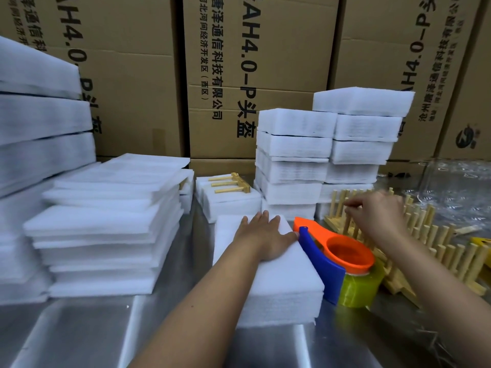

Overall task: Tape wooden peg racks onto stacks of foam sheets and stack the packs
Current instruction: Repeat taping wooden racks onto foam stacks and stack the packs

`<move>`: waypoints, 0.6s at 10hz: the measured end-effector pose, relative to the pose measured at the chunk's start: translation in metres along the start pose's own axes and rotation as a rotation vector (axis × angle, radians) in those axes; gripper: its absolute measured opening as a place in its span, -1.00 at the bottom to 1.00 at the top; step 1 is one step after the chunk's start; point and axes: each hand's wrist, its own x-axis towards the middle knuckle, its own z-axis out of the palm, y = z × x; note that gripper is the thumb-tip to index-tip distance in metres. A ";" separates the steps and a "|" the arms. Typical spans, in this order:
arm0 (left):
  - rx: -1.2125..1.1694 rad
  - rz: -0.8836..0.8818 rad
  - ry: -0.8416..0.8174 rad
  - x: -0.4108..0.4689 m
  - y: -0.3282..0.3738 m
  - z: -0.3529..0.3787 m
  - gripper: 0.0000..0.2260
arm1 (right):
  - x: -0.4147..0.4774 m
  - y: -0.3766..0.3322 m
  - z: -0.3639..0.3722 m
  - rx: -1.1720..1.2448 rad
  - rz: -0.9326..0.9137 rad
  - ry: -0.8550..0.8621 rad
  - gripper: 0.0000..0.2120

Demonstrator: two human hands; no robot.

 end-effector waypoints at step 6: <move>0.030 0.029 -0.009 0.001 -0.002 -0.002 -0.51 | 0.018 -0.048 -0.065 0.110 -0.370 0.361 -0.86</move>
